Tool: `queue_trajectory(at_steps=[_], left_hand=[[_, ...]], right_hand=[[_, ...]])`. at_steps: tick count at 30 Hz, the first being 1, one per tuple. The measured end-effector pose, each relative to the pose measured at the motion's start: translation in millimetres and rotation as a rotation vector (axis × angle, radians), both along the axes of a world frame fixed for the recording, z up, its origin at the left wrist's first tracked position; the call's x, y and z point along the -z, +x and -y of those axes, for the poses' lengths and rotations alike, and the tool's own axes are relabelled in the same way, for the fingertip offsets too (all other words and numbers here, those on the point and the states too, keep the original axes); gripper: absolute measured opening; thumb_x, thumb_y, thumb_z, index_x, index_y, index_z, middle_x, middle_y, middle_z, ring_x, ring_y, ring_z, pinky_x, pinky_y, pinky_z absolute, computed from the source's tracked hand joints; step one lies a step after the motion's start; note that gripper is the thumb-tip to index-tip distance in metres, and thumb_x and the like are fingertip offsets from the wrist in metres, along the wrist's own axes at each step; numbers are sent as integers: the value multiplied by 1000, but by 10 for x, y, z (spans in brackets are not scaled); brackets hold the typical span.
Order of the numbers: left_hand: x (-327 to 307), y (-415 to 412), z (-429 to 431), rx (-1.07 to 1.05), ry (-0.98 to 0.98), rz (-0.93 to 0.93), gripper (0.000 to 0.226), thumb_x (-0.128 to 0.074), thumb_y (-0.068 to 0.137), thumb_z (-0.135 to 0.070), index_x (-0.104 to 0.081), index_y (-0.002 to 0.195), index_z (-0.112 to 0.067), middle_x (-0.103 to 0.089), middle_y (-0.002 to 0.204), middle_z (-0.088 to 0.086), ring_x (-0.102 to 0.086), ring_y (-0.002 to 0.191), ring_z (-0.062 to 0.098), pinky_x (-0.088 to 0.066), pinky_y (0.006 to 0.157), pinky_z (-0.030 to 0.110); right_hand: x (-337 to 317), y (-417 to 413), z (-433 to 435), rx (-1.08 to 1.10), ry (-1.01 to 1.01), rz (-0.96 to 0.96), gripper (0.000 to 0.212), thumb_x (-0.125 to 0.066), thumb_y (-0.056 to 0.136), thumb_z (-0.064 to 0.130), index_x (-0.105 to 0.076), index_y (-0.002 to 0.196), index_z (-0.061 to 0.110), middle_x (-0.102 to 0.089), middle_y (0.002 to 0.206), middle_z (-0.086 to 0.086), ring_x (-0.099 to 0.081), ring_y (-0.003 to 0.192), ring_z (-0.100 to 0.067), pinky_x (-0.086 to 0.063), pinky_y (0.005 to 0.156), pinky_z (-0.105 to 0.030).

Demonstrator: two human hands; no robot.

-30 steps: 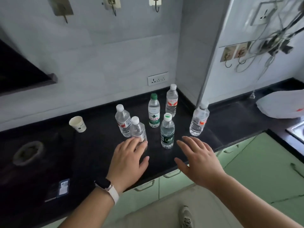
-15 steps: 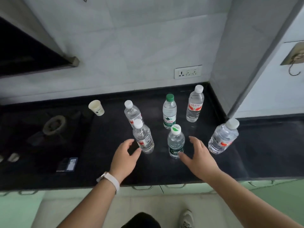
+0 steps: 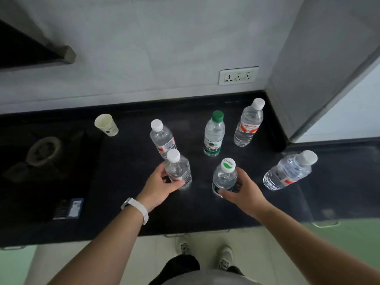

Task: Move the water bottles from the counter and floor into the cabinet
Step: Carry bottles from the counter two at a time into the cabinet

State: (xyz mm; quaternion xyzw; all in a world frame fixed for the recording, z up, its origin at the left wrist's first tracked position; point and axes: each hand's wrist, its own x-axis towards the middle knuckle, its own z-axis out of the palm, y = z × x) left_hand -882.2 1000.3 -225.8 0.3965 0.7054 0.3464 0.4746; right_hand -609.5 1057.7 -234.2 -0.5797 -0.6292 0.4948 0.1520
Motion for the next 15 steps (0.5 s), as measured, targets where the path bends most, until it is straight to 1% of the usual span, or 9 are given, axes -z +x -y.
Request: queue_trajectory(at_steps=[1, 3, 6, 8, 10, 12, 14, 15], left_hand=[[30, -7, -26, 7, 5, 6, 59, -85, 81, -13, -56, 122, -44, -70, 122, -14, -62, 116, -3, -42, 108, 27], [99, -39, -68, 17, 24, 16, 63, -87, 78, -17, -54, 121, -49, -68, 125, -15, -60, 121, 1, -41, 113, 30], [176, -93, -127, 36, 72, 29, 67, -89, 74, -24, -55, 122, -56, -67, 125, -25, -58, 125, 1, -42, 114, 35], [210, -112, -175, 53, 98, 50, 68, -89, 75, -22, -56, 129, -48, -66, 127, -24, -59, 125, 2, -43, 114, 38], [243, -126, -219, 78, 126, 76, 68, -89, 76, -20, -56, 132, -41, -66, 129, -20, -59, 125, 3, -44, 113, 40], [275, -143, -258, 93, 155, 92, 65, -88, 77, -15, -57, 127, -42, -68, 126, -20, -62, 121, 3, -47, 110, 37], [291, -158, -300, 103, 179, 85, 59, -88, 76, -15, -59, 122, -41, -71, 120, -19, -66, 116, 4, -50, 106, 37], [296, -163, -324, 108, 190, 79, 57, -88, 75, -18, -60, 121, -39, -72, 118, -18, -67, 113, 4, -52, 104, 38]], right_hand=[[7, -25, -1, 11, -9, 0, 65, -88, 69, 27, -46, 114, 48, -66, 106, 20, -64, 98, 1, -51, 90, -25], [18, -81, 1, 43, -18, 8, 68, -88, 68, 27, -47, 119, 45, -66, 106, 21, -64, 97, 2, -51, 90, -25], [6, -192, 4, 100, -8, 20, 66, -88, 68, 27, -46, 114, 48, -67, 103, 21, -65, 95, 4, -52, 90, -27], [4, -268, -4, 151, -17, 17, 64, -87, 68, 27, -47, 113, 47, -68, 103, 19, -65, 94, 2, -53, 91, -32], [8, -346, -19, 213, -15, 9, 63, -86, 64, 36, -49, 114, 45, -69, 103, 16, -66, 95, -1, -54, 93, -38], [7, -419, -36, 265, -4, 3, 61, -82, 56, 49, -52, 109, 46, -70, 101, 16, -67, 94, -3, -54, 92, -41], [16, -478, -38, 314, 6, 5, 57, -80, 53, 54, -54, 103, 48, -71, 98, 15, -68, 92, -5, -54, 90, -44], [24, -497, -31, 329, 11, 14, 57, -80, 53, 54, -54, 102, 47, -71, 97, 15, -68, 92, -6, -54, 90, -45]])
